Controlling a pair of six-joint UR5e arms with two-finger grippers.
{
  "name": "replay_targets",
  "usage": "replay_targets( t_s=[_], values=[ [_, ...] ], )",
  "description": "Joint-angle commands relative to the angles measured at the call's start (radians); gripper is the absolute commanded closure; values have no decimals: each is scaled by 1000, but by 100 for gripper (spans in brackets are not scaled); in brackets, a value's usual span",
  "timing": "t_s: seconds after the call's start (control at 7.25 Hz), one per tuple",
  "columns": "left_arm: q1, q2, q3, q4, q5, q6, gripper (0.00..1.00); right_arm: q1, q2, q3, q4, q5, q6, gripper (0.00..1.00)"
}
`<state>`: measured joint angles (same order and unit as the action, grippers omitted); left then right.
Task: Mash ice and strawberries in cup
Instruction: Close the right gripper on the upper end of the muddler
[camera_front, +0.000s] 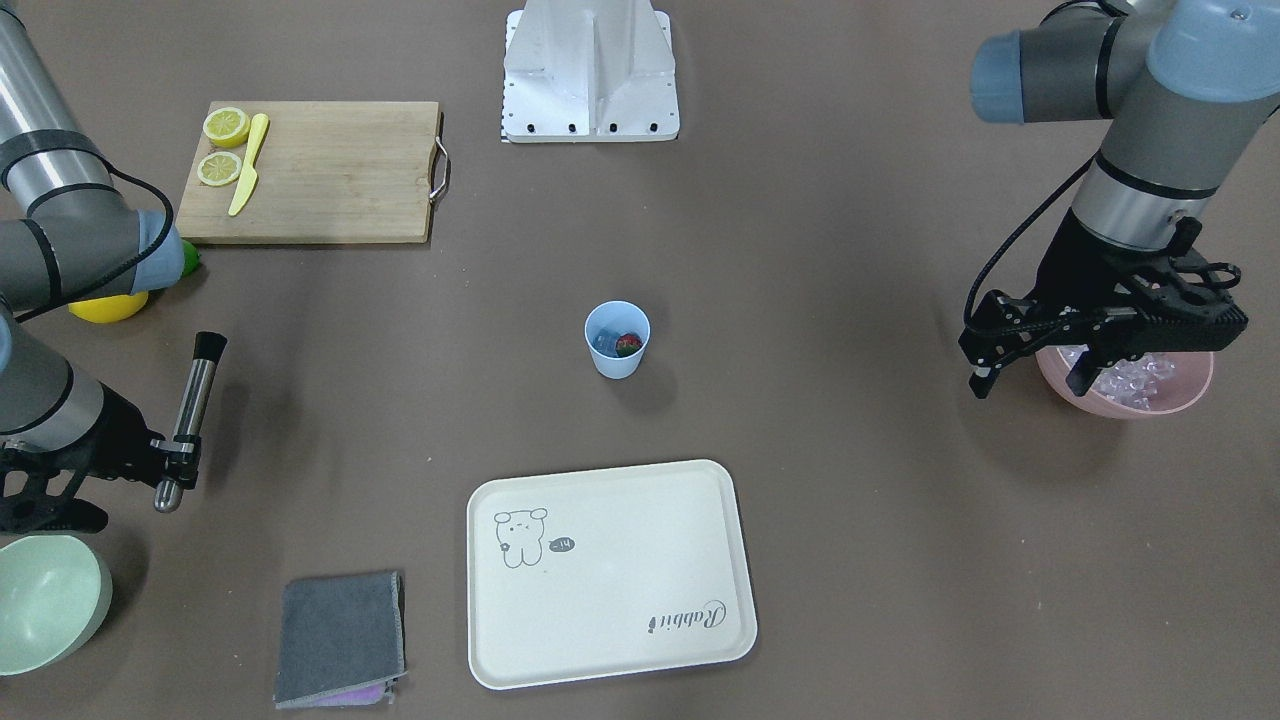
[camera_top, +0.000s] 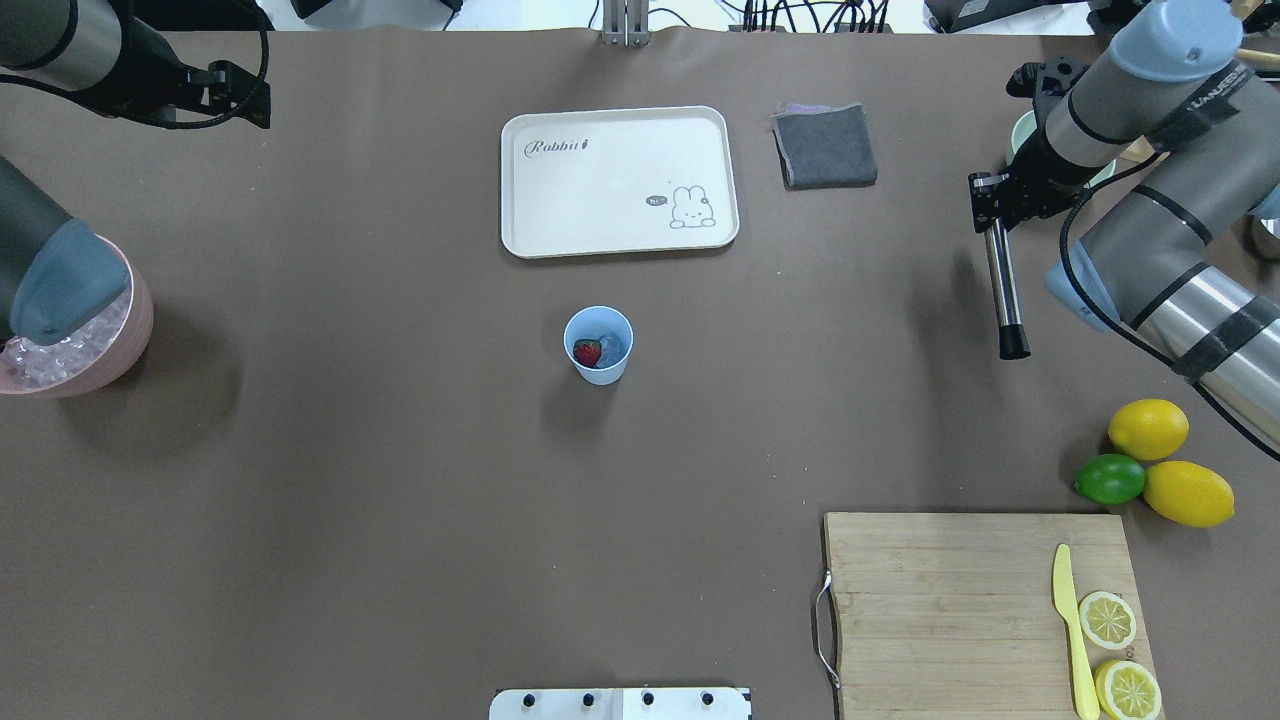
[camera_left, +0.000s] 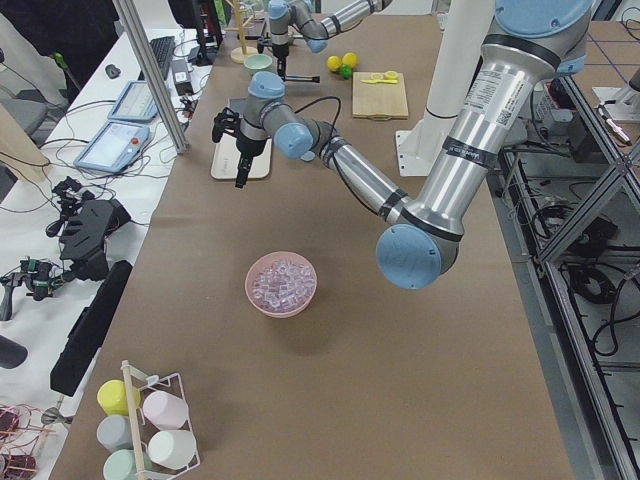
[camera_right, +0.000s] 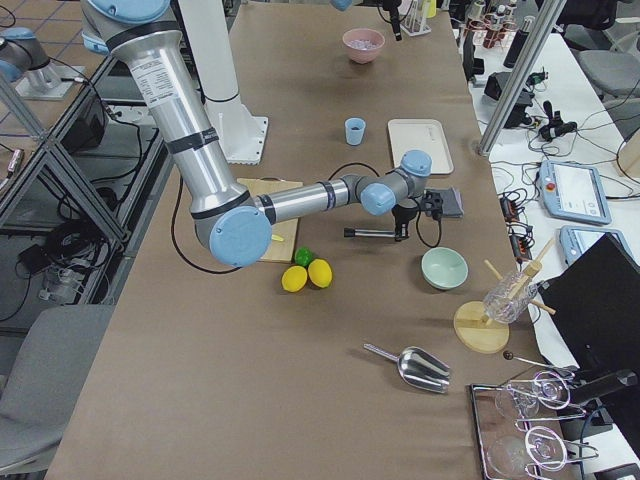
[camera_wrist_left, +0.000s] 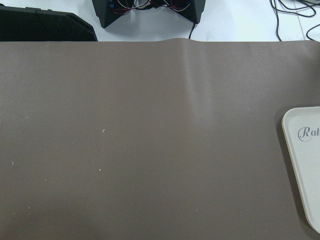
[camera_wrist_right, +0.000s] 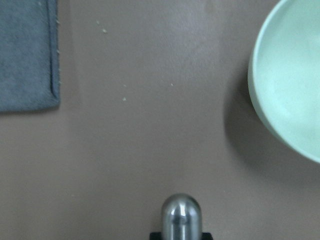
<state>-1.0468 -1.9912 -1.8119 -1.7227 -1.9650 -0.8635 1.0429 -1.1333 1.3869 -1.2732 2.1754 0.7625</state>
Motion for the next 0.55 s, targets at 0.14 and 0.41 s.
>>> replay_targets(
  t_s=[0.14, 0.41],
  values=[
    [-76, 9, 9, 11, 3, 0, 2, 52, 62, 104, -9, 17, -6, 100],
    [-184, 101, 14, 9, 0, 0, 2, 39, 137, 165, -5, 0, -58, 100]
  ],
)
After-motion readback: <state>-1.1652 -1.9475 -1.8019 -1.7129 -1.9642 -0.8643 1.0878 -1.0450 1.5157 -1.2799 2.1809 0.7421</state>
